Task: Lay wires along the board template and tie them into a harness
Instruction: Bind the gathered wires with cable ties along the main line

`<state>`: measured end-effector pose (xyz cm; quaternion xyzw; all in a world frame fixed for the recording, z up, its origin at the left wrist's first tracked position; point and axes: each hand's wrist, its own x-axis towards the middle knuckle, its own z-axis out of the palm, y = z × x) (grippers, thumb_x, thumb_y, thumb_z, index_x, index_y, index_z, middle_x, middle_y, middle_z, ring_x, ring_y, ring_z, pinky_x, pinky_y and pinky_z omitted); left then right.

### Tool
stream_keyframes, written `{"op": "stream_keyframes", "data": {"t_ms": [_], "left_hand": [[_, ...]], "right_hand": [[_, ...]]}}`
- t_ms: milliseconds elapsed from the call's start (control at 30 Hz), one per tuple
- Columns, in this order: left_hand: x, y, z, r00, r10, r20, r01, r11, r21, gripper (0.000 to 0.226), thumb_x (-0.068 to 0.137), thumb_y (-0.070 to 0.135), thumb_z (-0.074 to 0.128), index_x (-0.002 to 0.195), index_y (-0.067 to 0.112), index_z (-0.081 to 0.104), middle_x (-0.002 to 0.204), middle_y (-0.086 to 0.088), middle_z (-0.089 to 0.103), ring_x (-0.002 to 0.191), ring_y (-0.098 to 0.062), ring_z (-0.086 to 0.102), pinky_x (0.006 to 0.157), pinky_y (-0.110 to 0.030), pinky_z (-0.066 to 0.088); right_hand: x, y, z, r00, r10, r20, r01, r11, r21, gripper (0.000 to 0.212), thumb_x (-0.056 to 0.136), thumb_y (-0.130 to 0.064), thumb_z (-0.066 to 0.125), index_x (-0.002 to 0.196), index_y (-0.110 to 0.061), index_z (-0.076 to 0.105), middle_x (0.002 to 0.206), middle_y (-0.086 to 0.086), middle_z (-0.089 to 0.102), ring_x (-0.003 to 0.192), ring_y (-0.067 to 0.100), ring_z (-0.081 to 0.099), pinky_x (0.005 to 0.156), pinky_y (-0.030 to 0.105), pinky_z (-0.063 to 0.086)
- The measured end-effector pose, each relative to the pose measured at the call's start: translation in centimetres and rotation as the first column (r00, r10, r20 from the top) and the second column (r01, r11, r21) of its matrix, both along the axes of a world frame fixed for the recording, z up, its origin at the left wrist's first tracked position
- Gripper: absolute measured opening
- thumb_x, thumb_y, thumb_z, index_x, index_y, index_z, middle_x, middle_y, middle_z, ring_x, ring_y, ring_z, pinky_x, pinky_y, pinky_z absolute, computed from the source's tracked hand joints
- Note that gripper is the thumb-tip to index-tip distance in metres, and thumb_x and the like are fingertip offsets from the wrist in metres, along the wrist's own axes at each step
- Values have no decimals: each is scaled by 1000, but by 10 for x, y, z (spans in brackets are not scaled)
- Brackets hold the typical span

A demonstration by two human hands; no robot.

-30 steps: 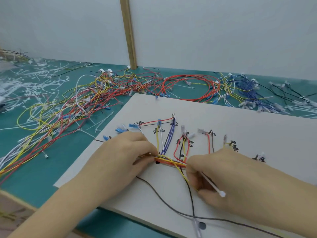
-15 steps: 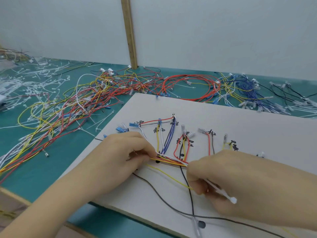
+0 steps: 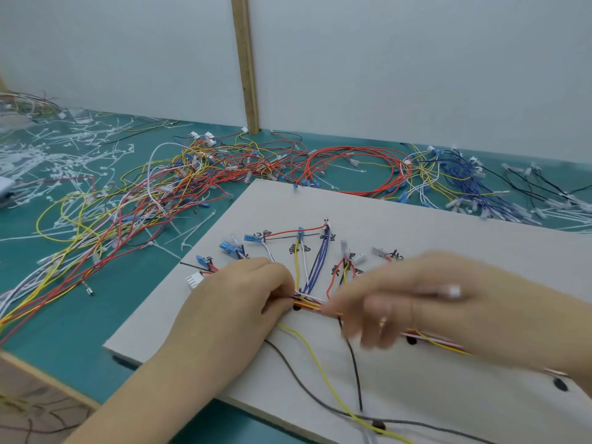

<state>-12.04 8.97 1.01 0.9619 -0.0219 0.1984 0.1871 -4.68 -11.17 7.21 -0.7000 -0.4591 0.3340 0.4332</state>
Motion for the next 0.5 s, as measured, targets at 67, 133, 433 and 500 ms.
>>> {"op": "stream_keyframes", "data": {"t_ms": [67,133,433,500], "left_hand": [[-3,0,-1,1000,0,16,0,1000,0,15,74,18,74,72,24,61,69,13,57,67,-10,52,56,-29,46],[-5,2,0,1000,-25,1,26,998,-55,4,79,29,62,76,27,60,70,15,58,69,-5,52,61,-26,46],[-8,9,-1,994,-110,-18,108,991,-78,8,69,17,62,72,24,64,74,16,60,74,1,49,66,-17,40],[-6,7,-3,996,-87,3,87,994,-69,4,71,20,62,71,23,65,74,15,60,75,-1,49,65,-19,40]], "right_hand": [[15,6,5,980,-200,-9,199,969,145,20,89,-26,54,97,-28,72,84,-5,68,73,6,61,65,18,53],[30,20,0,946,-323,18,316,935,162,19,90,-14,55,86,-19,74,74,-5,68,69,7,61,65,21,56],[52,71,-26,827,-215,520,287,956,-62,33,82,-11,64,76,-30,38,70,-8,65,56,-4,51,54,12,39],[51,69,-29,812,-195,550,278,958,-71,34,82,-12,63,75,-31,37,76,-7,67,62,-5,52,61,13,39]]}}
